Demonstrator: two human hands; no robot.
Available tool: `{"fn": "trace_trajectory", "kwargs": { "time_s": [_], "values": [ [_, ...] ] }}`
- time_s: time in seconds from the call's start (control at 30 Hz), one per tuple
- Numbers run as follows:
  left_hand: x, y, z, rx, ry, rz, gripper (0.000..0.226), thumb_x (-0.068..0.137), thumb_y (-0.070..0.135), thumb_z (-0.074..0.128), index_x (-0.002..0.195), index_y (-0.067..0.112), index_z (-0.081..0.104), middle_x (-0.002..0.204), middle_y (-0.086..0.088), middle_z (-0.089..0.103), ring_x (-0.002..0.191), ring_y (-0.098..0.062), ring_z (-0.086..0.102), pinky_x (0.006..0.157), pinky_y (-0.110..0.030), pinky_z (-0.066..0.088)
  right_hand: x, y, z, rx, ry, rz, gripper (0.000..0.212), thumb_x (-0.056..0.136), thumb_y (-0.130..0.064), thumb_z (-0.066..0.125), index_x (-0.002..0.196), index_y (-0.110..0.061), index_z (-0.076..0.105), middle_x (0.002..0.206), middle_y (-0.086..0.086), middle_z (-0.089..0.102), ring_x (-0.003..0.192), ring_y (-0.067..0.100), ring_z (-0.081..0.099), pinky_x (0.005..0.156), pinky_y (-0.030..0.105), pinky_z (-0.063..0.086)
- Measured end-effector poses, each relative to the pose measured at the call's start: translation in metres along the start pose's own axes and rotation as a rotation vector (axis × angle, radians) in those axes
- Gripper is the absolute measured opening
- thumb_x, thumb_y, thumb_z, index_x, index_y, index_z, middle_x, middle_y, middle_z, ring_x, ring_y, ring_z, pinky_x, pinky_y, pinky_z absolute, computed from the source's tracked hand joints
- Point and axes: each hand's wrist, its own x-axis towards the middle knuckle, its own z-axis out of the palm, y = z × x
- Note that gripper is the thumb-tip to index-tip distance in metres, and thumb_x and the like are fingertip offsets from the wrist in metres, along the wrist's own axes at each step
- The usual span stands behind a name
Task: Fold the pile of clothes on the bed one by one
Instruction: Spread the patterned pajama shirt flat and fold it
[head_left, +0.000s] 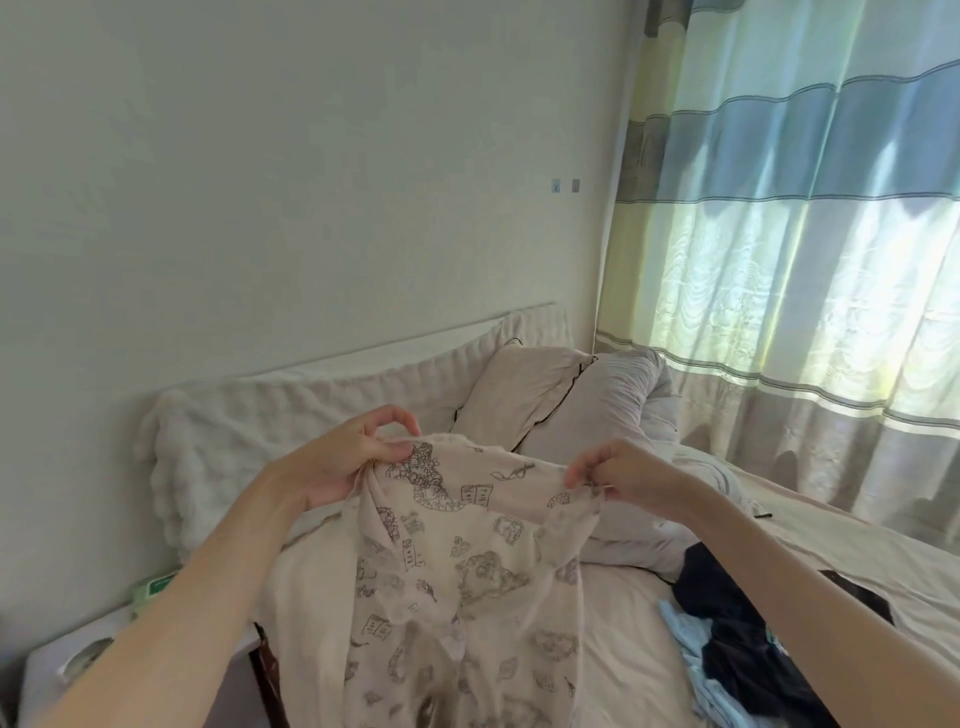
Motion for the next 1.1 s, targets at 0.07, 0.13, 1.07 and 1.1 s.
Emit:
{"fn": "trace_trajectory", "kwargs": {
  "time_s": [0.07, 0.13, 1.07, 1.1],
  "values": [
    [0.005, 0.001, 0.005, -0.036, 0.025, 0.010, 0.024, 0.085, -0.005, 0.052, 0.075, 0.014, 0.063, 0.078, -0.015, 0.067, 0.066, -0.022, 0.067, 0.059, -0.028, 0.057, 0.002, 0.003, 0.010, 0.057, 0.046, 0.012, 0.048, 0.085, 0.017, 0.031, 0.066, -0.008, 0.068, 0.066, 0.001, 0.067, 0.051, 0.003, 0.060, 0.055, 0.015, 0.050],
    [0.009, 0.002, 0.009, -0.045, 0.063, 0.019, 0.041, 0.088, -0.010, 0.045, 0.062, 0.012, 0.067, 0.074, -0.011, 0.066, 0.065, -0.018, 0.067, 0.060, -0.025, 0.056, 0.001, 0.006, 0.020, 0.160, 0.081, 0.001, 0.047, 0.085, 0.014, 0.032, 0.068, -0.008, 0.069, 0.060, -0.003, 0.066, 0.047, 0.002, 0.058, 0.049, 0.015, 0.047],
    [0.005, -0.074, 0.045, 1.321, 0.643, -0.025, 0.013, 0.089, 0.022, 0.054, 0.091, 0.025, 0.067, 0.092, -0.003, 0.045, 0.084, -0.023, 0.053, 0.067, -0.033, 0.045, -0.020, 0.021, -0.001, 0.703, -0.096, 0.228, 0.017, 0.095, -0.007, 0.048, 0.100, 0.001, 0.063, 0.088, 0.012, 0.069, 0.076, 0.021, 0.067, 0.065, 0.030, 0.058],
    [0.004, -0.078, 0.043, 1.307, 0.669, -0.061, 0.024, 0.090, 0.027, 0.054, 0.067, 0.022, 0.060, 0.083, -0.004, 0.046, 0.079, -0.027, 0.056, 0.065, -0.034, 0.045, -0.022, 0.023, -0.003, 0.747, -0.098, 0.223, 0.017, 0.094, -0.008, 0.049, 0.101, 0.000, 0.063, 0.085, 0.010, 0.070, 0.073, 0.019, 0.068, 0.063, 0.030, 0.058]
  ]
}}
